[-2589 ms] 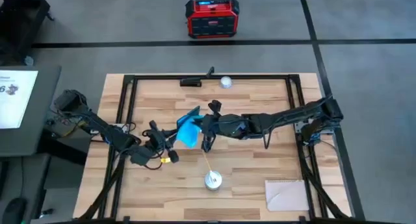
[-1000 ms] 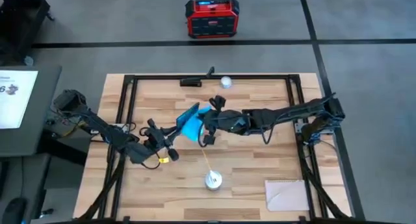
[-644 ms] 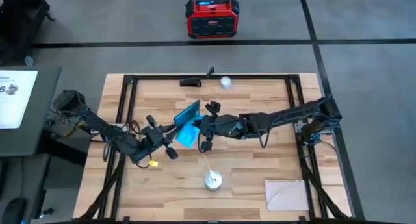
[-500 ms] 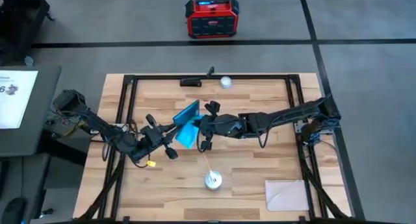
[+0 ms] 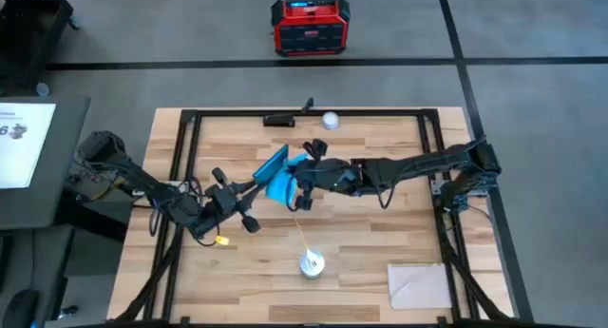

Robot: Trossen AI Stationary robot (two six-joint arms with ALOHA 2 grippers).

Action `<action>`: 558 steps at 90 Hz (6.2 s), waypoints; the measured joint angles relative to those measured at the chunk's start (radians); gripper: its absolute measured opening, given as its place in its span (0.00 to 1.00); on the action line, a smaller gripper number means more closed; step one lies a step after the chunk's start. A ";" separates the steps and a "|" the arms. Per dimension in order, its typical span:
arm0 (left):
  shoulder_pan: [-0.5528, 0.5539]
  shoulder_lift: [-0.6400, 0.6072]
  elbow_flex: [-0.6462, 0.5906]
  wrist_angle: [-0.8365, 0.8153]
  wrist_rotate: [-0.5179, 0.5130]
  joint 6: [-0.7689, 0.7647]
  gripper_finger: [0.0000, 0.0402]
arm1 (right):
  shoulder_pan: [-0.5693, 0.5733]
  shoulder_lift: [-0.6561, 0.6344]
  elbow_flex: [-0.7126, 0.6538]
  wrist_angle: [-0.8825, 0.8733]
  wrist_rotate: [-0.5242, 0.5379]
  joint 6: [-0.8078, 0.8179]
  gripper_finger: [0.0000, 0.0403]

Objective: Apply microfiber cloth
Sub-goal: Wipe the back of the black tablet using the blue microfiber cloth

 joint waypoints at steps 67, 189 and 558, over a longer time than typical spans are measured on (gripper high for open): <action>0.038 -0.351 -0.050 -0.712 0.280 -0.340 0.01 | 0.106 -0.070 -0.025 0.026 0.088 -0.066 0.00; 0.532 -0.421 -0.306 -0.497 1.025 -0.299 0.01 | 0.177 -1.075 -1.063 0.172 -0.156 0.203 0.00; 0.696 -0.418 -0.544 -0.322 1.040 -1.019 0.01 | 0.067 -1.719 -1.379 0.237 -0.152 0.102 0.43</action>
